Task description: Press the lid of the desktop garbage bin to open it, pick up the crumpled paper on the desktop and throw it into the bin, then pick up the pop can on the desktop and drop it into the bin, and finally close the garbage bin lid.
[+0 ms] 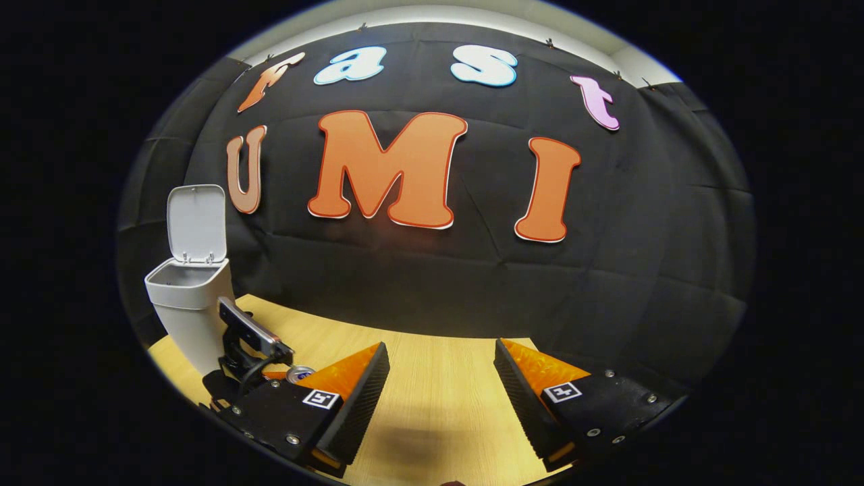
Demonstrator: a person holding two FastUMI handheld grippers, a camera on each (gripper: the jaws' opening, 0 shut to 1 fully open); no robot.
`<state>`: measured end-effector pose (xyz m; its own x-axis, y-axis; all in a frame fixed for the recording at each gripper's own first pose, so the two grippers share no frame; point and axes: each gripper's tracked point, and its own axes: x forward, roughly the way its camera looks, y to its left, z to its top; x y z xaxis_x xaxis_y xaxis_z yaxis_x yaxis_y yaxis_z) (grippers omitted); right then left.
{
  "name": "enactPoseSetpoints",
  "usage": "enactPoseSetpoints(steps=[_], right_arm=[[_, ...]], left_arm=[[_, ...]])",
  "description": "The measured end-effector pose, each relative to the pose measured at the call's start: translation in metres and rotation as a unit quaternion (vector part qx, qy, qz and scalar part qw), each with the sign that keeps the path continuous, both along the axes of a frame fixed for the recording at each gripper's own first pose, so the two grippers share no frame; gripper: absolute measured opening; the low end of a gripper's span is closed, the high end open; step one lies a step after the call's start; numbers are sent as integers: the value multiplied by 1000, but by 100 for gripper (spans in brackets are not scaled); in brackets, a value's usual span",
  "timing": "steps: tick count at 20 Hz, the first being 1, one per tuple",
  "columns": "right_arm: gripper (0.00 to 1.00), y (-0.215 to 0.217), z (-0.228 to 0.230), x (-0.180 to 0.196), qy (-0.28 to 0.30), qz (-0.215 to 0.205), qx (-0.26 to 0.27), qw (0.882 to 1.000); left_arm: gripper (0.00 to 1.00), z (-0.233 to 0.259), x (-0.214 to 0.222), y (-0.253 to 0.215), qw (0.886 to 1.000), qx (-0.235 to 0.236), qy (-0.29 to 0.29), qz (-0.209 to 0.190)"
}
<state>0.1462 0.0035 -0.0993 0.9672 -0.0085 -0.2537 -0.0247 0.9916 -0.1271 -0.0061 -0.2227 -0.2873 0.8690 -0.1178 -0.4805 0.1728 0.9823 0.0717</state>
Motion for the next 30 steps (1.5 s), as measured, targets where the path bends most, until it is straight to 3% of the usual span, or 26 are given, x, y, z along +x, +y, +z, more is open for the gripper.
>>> enactPoseSetpoints(steps=[9,15,16,17,23,30], right_arm=[[94,-1,17,-1,-17,3,26,1000],[94,15,30,3,-24,32,35,999],[94,18,35,5,-28,38,38,998],[94,23,39,8,-33,42,41,998],[94,47,41,18,-36,68,48,996],[94,63,48,29,-39,85,41,995]], left_arm=[[81,126,-20,26,998,-18,-56,31],[81,203,-29,56,995,-9,-81,53],[77,213,-30,61,995,-11,-83,59],[81,223,-31,67,994,-10,-85,68],[81,267,-21,120,988,3,-104,112],[81,284,-5,209,976,21,-114,187]])
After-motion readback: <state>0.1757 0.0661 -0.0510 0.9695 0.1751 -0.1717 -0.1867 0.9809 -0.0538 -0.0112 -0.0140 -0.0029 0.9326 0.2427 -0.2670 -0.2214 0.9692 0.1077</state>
